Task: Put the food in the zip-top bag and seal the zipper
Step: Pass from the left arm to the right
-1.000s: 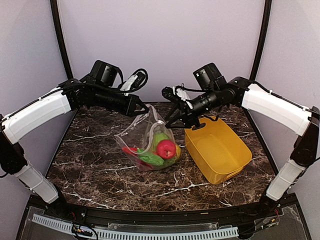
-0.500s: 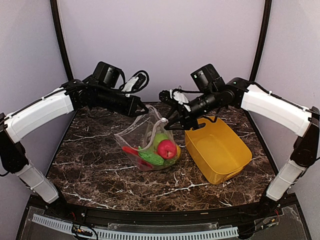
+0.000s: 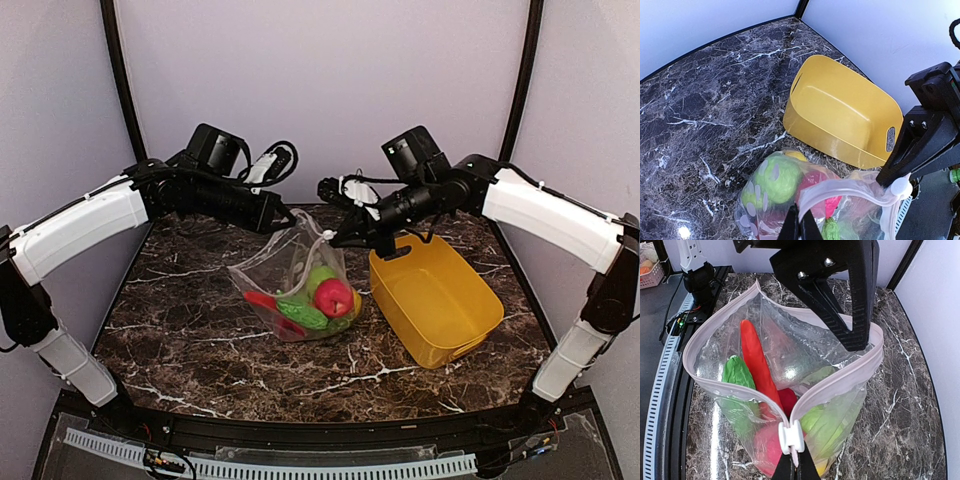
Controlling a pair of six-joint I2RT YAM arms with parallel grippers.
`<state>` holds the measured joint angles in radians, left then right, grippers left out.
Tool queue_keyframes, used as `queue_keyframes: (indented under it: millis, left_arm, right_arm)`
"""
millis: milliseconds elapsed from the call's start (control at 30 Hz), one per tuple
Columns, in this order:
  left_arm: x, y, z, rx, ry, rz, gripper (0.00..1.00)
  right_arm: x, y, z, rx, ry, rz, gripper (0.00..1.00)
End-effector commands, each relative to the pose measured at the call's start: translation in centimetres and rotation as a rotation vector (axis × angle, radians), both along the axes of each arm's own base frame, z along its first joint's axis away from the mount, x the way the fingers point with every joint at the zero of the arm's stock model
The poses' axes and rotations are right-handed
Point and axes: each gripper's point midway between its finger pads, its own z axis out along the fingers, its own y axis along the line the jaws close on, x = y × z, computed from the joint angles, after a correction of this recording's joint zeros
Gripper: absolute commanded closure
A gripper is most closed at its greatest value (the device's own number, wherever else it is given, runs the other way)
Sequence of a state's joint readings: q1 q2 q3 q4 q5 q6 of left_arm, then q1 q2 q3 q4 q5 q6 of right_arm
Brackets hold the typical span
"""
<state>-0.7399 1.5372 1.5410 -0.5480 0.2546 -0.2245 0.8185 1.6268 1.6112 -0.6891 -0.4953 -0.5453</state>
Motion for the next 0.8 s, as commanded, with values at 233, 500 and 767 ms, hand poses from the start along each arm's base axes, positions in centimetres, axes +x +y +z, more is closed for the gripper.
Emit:
queue_keyframes:
  millis: [233,500,767]
  left_arm:
    - [-3.5,1.7,3.7,0.042,-0.159,-0.178,0.83]
    - [-7.8,3.4,8.7,-0.082,-0.4,-0.296,0.57]
    - [-9.1,-1.4,10.4,-0.178,-0.594,-0.308,0.31]
  right_arm:
    - [-0.5,-0.1,5.3,0.064,-0.097,0.022,1.0]
    - [-0.4,0.4,6.6,0.085,-0.1,0.038,1.0]
    - [-0.4,0.9,7.1,0.099,-0.077,0.041,1.0]
